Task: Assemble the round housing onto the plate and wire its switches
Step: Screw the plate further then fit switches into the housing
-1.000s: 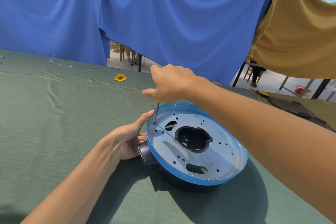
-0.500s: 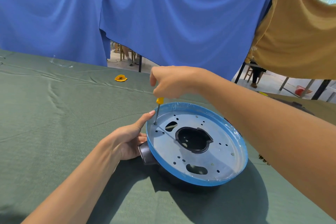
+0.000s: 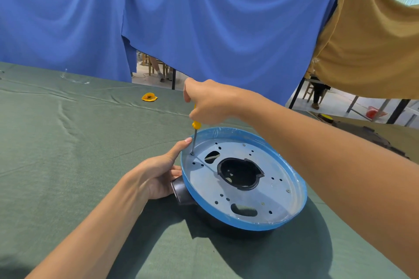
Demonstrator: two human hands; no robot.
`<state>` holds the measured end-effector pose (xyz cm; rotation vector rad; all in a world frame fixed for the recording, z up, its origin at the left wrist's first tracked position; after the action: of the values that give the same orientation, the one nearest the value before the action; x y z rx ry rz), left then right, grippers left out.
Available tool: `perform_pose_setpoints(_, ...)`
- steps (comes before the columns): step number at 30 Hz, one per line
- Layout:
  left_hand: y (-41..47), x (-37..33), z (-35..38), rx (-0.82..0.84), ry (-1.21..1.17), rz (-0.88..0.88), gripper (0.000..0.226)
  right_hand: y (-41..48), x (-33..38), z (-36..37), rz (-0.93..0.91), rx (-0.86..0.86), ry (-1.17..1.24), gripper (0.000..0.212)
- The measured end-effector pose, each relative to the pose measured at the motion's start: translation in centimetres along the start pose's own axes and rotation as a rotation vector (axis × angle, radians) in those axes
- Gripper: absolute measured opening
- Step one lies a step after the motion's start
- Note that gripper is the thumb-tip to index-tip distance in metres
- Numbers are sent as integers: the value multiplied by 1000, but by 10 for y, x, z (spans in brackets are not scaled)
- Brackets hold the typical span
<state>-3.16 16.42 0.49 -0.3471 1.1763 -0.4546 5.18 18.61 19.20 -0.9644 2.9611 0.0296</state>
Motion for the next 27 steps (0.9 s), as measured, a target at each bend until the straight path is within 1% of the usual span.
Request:
perform_pose_setpoints(2,-1,0,0,7,1,2,65,-1,0,0,3,-103,-25,10)
perform_pose_setpoints(4,0,0,0,7,0,0,66,0,-2,3,45,-141,-117,28)
perform_pose_setpoints(6,0,0,0,15,4,-3,73,1,-5,3,79,-102,-141,36)
perform_pose_setpoints(7,1,0,0,22,4,-4,76,2,-5,3,84,-41,-108,37)
perform_pose_setpoints(9,1,0,0,28,-2,-8,76,3,-4,3,56,55,-10,29)
perform_pose_setpoints(10,1,0,-1,24,-4,-8,75,4,-3,2,33,49,18,24)
perform_pose_setpoints(13,2,0,-1,18,-2,-2,73,4,-2,-2,-11,-128,-5,10)
perform_pose_setpoints(14,2,0,-1,20,2,2,75,4,-2,-2,-8,-181,-25,15)
perform_pose_setpoints(16,1,0,-1,25,5,5,78,2,-3,3,32,-223,-122,37)
perform_pose_setpoints(17,2,0,-1,27,5,4,77,2,-3,4,51,-233,-185,40)
perform_pose_setpoints(18,2,1,-1,28,6,3,74,1,-2,3,63,-221,-231,39)
perform_pose_setpoints(19,2,1,-1,30,6,3,71,1,-2,4,77,-156,-236,36)
perform_pose_setpoints(21,2,1,-2,27,2,6,67,1,0,7,61,18,-140,27)
perform_pose_setpoints(22,2,1,-2,21,1,5,67,0,2,7,42,51,-90,21)
perform_pose_setpoints(23,2,1,-2,17,-1,4,66,0,2,5,28,31,-67,12)
perform_pose_setpoints(24,1,1,-2,16,-2,5,66,-1,4,1,19,-28,-62,5)
perform_pose_setpoints(26,0,0,-2,13,1,10,69,-3,5,-2,45,-139,-78,20)
perform_pose_setpoints(27,-1,0,-2,10,5,14,71,-3,4,-3,69,-166,-98,23)
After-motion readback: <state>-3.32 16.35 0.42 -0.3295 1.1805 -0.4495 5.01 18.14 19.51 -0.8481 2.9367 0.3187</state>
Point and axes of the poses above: each hand's wrist, its own y-axis towards the middle knuckle, its own z-axis out of the palm, x = y × z, the point moved 5 cm from there along y, towards the middle knuckle, and after that the axes turned 2 degrees about z, right-handed, at the moved point
